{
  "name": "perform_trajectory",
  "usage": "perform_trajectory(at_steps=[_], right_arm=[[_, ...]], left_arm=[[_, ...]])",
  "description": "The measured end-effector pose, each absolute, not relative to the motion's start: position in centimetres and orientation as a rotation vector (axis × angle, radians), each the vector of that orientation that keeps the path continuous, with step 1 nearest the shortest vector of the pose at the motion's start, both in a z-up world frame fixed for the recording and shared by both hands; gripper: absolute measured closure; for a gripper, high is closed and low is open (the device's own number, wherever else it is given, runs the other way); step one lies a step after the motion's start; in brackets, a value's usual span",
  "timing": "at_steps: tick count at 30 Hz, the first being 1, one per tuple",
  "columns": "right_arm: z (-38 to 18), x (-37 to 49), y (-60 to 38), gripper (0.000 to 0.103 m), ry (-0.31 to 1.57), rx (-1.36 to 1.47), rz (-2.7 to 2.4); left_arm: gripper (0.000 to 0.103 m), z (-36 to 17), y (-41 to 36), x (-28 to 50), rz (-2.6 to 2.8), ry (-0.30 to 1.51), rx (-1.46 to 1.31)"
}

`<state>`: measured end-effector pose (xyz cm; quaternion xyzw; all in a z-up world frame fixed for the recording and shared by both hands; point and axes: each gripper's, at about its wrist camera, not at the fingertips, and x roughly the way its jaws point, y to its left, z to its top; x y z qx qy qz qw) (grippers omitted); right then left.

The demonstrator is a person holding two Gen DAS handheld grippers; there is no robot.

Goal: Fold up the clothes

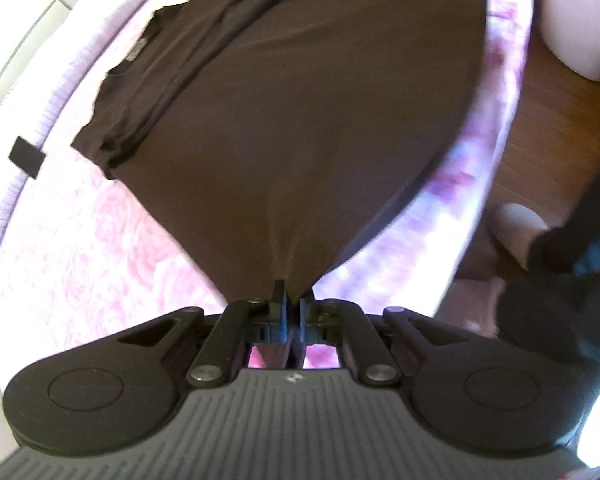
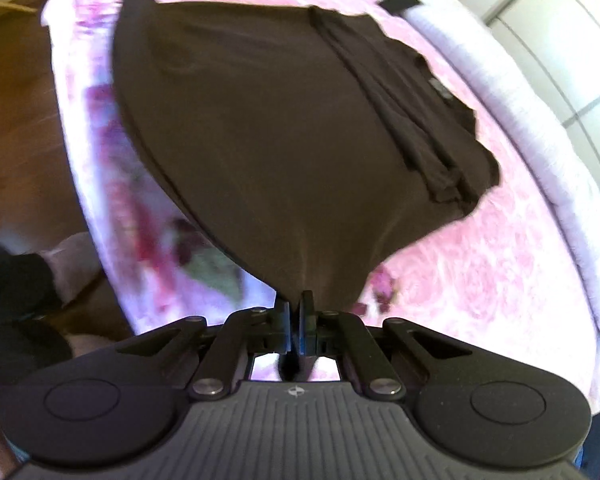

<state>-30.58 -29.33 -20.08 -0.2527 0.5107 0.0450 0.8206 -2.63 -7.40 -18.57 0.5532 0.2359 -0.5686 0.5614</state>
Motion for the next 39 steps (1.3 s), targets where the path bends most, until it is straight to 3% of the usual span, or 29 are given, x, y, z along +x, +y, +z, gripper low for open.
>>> perform_trajectory(at_steps=[11, 14, 19, 25, 32, 39], right_arm=[[-14.7, -36.1, -26.3, 0.1, 1.197, -0.43, 0.209], [-12.5, -36.5, -26.9, 0.101, 1.203, -0.425, 0.197], [-7.0, -28.1, -29.9, 0.102, 1.073, -0.503, 0.073], [-5.3, -11.6, -36.4, 0.102, 0.993, -0.542, -0.078], [-12.1, 5.6, -42.6, 0.102, 1.154, -0.399, -0.122], [-16.9, 10.0, -44.9, 0.102, 1.23, -0.342, -0.139]], left_arm=[[0.1, -12.6, -2.5, -7.9, -1.364, 0.734, 1.315], [0.1, -10.9, -2.5, -7.6, -1.354, 0.714, 1.341], [0.099, -7.6, -7.7, 0.6, -1.25, 0.621, 1.229], [0.099, -7.8, -16.7, 18.3, -1.261, 0.604, 1.073], [0.099, -16.6, -27.0, 32.7, -1.327, 0.781, 1.05], [0.099, -20.2, -31.0, 37.0, -1.348, 0.857, 1.062]])
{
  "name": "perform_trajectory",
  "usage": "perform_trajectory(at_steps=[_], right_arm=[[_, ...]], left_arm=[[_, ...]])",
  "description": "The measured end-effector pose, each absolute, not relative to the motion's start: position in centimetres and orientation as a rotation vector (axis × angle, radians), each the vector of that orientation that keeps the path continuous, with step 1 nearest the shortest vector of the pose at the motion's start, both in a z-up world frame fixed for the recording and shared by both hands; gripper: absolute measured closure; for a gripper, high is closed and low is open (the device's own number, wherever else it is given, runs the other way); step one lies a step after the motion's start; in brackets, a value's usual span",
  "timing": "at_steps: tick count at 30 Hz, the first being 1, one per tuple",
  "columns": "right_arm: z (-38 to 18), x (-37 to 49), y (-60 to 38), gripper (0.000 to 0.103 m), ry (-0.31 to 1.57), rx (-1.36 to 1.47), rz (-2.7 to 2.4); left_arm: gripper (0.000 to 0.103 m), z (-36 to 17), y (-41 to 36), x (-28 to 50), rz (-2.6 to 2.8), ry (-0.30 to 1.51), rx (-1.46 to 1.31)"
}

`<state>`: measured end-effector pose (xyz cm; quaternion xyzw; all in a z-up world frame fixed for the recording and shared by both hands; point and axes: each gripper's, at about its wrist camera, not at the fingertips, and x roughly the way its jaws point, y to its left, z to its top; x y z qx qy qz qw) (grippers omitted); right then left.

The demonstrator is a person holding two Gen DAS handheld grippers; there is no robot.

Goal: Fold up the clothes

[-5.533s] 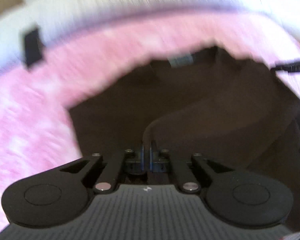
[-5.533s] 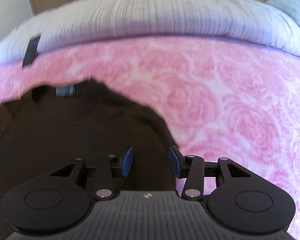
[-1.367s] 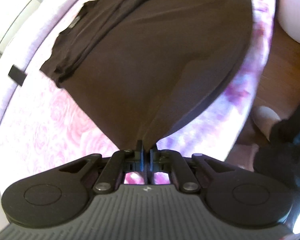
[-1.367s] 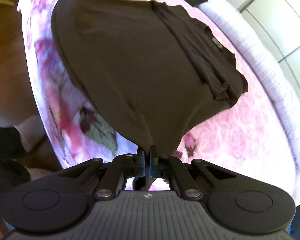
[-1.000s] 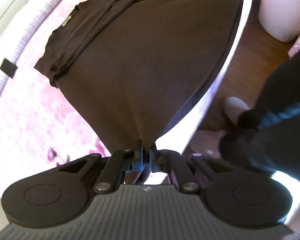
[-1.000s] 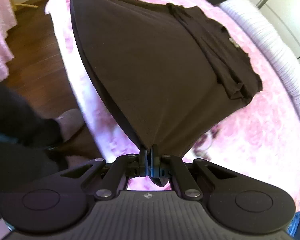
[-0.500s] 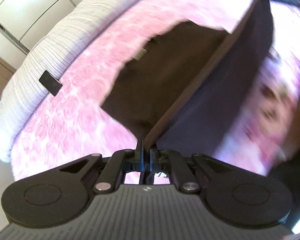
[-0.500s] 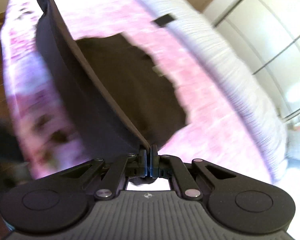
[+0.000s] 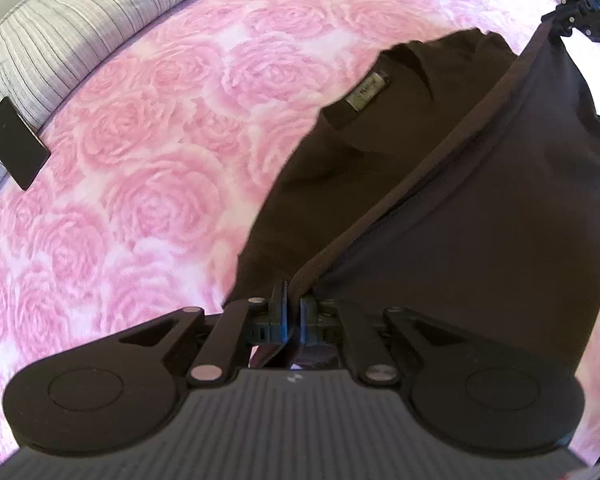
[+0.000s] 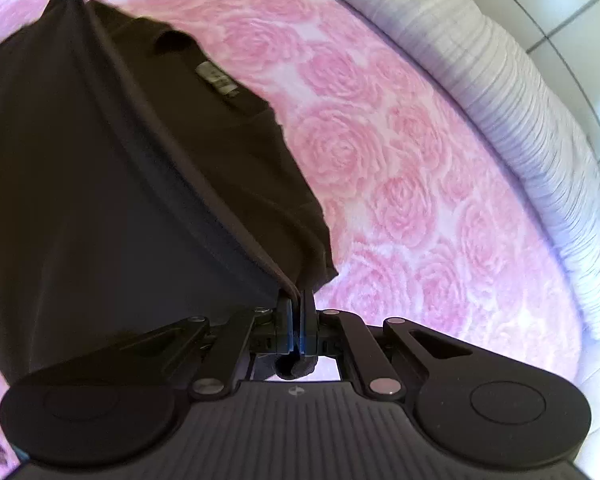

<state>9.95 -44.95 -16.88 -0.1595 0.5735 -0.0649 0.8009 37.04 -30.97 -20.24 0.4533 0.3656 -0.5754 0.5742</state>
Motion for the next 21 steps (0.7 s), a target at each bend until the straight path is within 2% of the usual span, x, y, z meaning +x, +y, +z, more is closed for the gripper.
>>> perform_trajectory(at_steps=[5, 9, 13, 14, 15, 18, 21], right_arm=[[-18.5, 13.1, -48.2, 0.103, 1.218, -0.294, -0.118], [-19.9, 15.6, -49.9, 0.103, 1.218, -0.263, -0.086], [-22.2, 17.5, -52.1, 0.102, 1.241, -0.187, -0.06], [-22.5, 17.7, -52.7, 0.094, 1.238, -0.165, -0.075], [-22.8, 17.9, -53.4, 0.084, 1.229, -0.14, -0.096], [-22.3, 17.7, -55.9, 0.077, 1.156, -0.043, -0.219], [-20.9, 16.2, -57.5, 0.077, 1.085, 0.047, -0.357]], left_arm=[[0.099, -21.2, -33.0, 39.5, -1.305, 0.883, 1.062], [0.098, -23.9, -34.7, 41.0, -1.265, 0.954, 1.088], [0.092, -25.8, -35.1, 42.6, -1.197, 1.042, 1.02], [0.089, -25.8, -34.9, 43.2, -1.172, 1.059, 0.974], [0.082, -25.6, -34.7, 44.1, -1.137, 1.068, 0.918], [0.081, -24.1, -33.1, 46.7, -1.007, 1.059, 0.73], [0.085, -22.3, -31.3, 47.9, -0.898, 1.012, 0.606]])
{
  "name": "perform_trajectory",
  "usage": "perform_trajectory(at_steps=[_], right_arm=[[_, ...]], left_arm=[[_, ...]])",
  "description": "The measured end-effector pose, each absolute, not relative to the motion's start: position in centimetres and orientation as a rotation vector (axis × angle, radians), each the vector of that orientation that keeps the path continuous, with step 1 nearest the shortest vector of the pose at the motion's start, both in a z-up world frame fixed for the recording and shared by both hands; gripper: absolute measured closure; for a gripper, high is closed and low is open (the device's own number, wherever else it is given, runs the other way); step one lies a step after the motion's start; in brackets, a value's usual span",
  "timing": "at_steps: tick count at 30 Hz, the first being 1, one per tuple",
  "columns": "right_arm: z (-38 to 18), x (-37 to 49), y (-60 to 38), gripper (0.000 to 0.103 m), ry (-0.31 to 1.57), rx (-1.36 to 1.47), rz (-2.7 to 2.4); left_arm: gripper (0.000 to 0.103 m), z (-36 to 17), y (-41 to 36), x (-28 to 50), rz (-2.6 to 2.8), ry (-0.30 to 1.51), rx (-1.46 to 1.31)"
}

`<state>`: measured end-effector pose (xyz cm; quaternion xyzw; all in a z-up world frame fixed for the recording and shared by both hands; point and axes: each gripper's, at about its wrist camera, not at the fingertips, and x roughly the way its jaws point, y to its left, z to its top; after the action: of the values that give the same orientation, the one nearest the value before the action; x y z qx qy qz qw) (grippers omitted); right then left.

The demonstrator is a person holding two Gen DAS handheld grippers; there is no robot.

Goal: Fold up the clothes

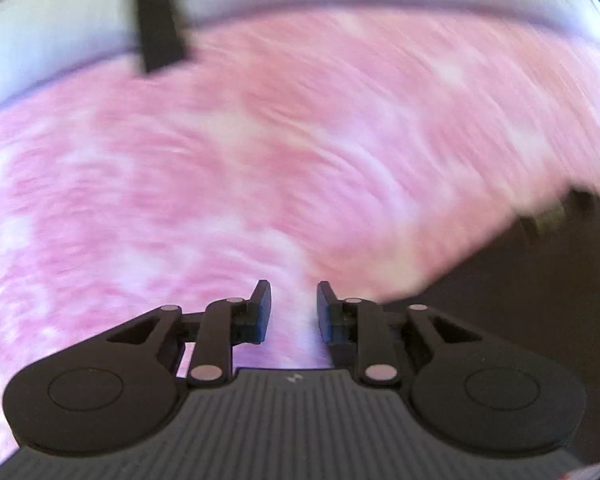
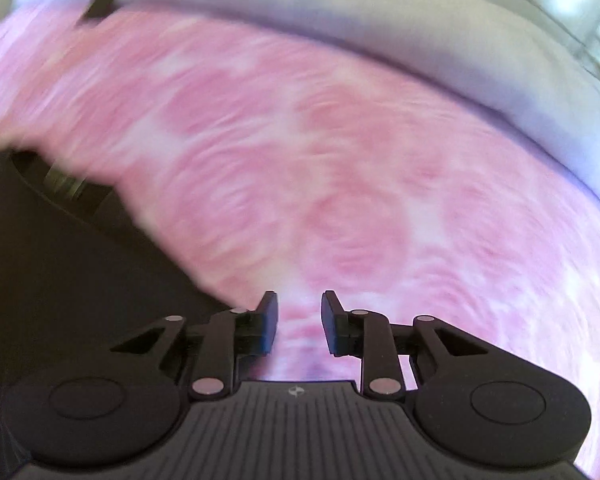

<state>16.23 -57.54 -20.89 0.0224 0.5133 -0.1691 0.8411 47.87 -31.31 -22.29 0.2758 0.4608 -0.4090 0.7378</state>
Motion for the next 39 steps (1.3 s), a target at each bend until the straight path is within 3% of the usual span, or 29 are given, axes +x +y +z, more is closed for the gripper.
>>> perform_trajectory(at_steps=[5, 11, 15, 17, 22, 27, 34, 37, 39], right_arm=[[-19.5, 13.7, -54.3, 0.076, 1.024, 0.154, -0.308], [-22.9, 15.8, -48.1, 0.077, 1.088, 0.131, -0.078], [-24.9, 17.2, -49.8, 0.081, 1.088, 0.084, -0.152], [-24.8, 17.1, -51.4, 0.083, 1.077, 0.067, -0.233], [-21.5, 14.3, -50.7, 0.081, 1.048, 0.054, -0.345], [-17.9, 10.2, -42.4, 0.077, 1.024, 0.171, -0.23], [-21.9, 4.7, -34.5, 0.071, 1.203, 0.278, -0.155], [-21.8, 2.3, -34.8, 0.073, 1.241, 0.283, -0.219], [-20.5, 0.6, -35.4, 0.065, 1.218, 0.322, -0.277]], left_arm=[[0.085, -21.3, -30.8, 43.1, -1.08, 0.981, 0.64], [0.084, -26.3, -33.2, 37.4, -1.274, 0.978, 0.867], [0.1, -27.1, -32.9, 41.4, -1.197, 0.991, 0.761], [0.1, -26.3, -32.5, 42.7, -1.157, 0.977, 0.737], [0.093, -22.1, -29.3, 42.1, -1.085, 0.91, 0.729], [0.091, -20.0, -25.0, 35.0, -1.204, 0.912, 0.772], [0.087, -25.4, -20.1, 28.9, -1.178, 1.026, 0.943], [0.086, -24.2, -18.5, 29.5, -1.1, 1.042, 0.887], [0.086, -23.0, -17.4, 29.7, -1.048, 1.068, 0.834]])
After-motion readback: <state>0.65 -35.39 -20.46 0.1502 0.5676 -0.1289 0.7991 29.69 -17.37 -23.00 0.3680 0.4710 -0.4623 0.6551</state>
